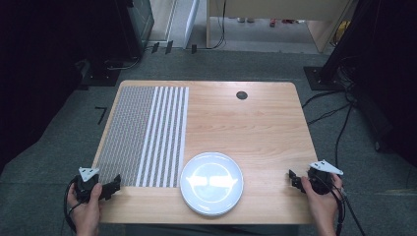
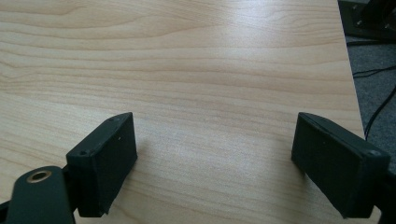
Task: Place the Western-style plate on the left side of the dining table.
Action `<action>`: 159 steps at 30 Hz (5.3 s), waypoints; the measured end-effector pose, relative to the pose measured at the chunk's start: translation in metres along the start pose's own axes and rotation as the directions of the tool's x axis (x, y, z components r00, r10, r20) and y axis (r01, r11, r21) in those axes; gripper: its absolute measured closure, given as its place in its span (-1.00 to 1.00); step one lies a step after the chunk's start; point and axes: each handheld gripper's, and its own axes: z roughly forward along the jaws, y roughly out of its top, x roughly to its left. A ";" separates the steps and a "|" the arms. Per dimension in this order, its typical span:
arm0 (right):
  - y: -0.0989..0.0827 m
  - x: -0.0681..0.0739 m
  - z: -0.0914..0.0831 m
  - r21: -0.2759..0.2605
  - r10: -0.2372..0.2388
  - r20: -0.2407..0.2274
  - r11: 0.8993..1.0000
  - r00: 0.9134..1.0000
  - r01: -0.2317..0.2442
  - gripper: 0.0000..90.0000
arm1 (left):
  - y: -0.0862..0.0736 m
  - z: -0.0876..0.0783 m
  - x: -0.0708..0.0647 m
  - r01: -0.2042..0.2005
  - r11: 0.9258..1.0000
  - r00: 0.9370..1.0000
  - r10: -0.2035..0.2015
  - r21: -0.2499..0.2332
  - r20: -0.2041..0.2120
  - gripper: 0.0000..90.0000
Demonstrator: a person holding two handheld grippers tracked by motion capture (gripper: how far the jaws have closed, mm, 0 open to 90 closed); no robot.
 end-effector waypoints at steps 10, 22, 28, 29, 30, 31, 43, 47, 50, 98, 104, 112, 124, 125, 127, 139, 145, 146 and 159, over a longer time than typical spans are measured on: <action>0.001 0.002 0.002 0.005 0.024 0.028 1.000 0.999 -0.024 -0.76 | 0.022 -0.019 -0.017 0.067 0.996 0.993 -0.061 -0.062 0.098 -0.70; 0.003 0.006 0.004 0.001 0.059 0.065 0.998 0.996 -0.059 -0.76 | 0.070 -0.035 -0.037 0.125 0.985 0.976 -0.100 -0.122 0.192 -0.70; 0.003 0.007 0.004 0.001 0.061 0.070 0.998 0.996 -0.061 -0.76 | 0.089 -0.023 -0.052 0.155 0.977 0.973 -0.125 -0.150 0.195 -0.70; 0.003 0.007 0.004 0.001 0.061 0.070 0.998 0.996 -0.061 -0.76 | 0.090 -0.020 -0.054 0.170 0.974 0.970 -0.139 -0.147 0.199 -0.70; 0.003 0.007 0.004 0.001 0.061 0.070 0.998 0.996 -0.061 -0.76 | 0.090 -0.017 -0.056 0.177 0.973 0.968 -0.146 -0.147 0.203 -0.70; 0.003 0.007 0.004 0.001 0.061 0.070 0.998 0.996 -0.061 -0.76 | 0.090 -0.015 -0.059 0.183 0.972 0.967 -0.151 -0.145 0.207 -0.70; 0.006 0.013 0.007 -0.007 0.112 0.121 0.994 0.986 -0.112 -0.77 | 0.060 0.004 -0.103 0.058 0.991 0.957 -0.021 -0.121 0.289 -0.70; 0.007 0.015 0.008 -0.006 0.120 0.131 0.993 0.984 -0.121 -0.78 | 0.060 0.005 -0.110 0.042 0.992 0.954 -0.004 -0.122 0.301 -0.70; 0.008 0.017 0.010 -0.008 0.122 0.133 0.992 0.984 -0.122 -0.77 | 0.060 0.005 -0.114 0.024 0.992 0.952 0.015 -0.123 0.307 -0.70; 0.020 0.119 0.002 0.059 0.282 -0.526 0.953 0.802 -0.297 0.82 | 0.047 0.018 -0.159 -0.136 0.989 0.813 0.080 0.054 0.577 0.30; 0.018 0.125 0.007 0.107 0.319 -0.566 0.943 0.760 -0.316 0.81 | 0.046 0.020 -0.159 -0.134 0.988 0.788 0.062 0.073 0.613 0.36; 0.016 0.129 0.011 0.127 0.324 -0.560 0.943 0.763 -0.307 0.93 | 0.047 0.021 -0.160 -0.148 0.983 0.760 0.045 0.105 0.649 0.52; 0.013 0.129 0.013 0.141 0.353 -0.586 0.931 0.729 -0.337 0.95 | 0.044 0.023 -0.166 -0.196 0.973 0.743 0.065 0.124 0.667 0.62; 0.013 0.129 0.013 0.148 0.361 -0.587 0.928 0.725 -0.343 0.95 | 0.045 0.023 -0.166 -0.196 0.973 0.742 0.065 0.124 0.667 0.63; 0.012 0.128 0.013 0.151 0.369 -0.590 0.924 0.718 -0.350 0.95 | 0.045 0.023 -0.165 -0.199 0.972 0.740 0.063 0.129 0.670 0.63; 0.011 0.128 0.014 0.155 0.380 -0.592 0.919 0.711 -0.362 0.95 | 0.048 0.017 -0.165 -0.193 0.974 0.738 0.065 0.118 0.672 0.62; 0.010 0.130 0.013 0.143 0.377 -0.589 0.919 0.715 -0.367 0.95 | 0.048 0.017 -0.164 -0.188 0.975 0.736 0.063 0.114 0.674 0.62; 0.010 0.130 0.013 0.142 0.377 -0.589 0.919 0.715 -0.368 0.95 | 0.049 0.017 -0.164 -0.189 0.975 0.735 0.063 0.115 0.675 0.62; 0.009 0.133 0.012 0.124 0.363 -0.583 0.924 0.727 -0.363 0.94 | 0.048 0.018 -0.154 -0.237 0.954 0.702 0.039 0.181 0.711 0.64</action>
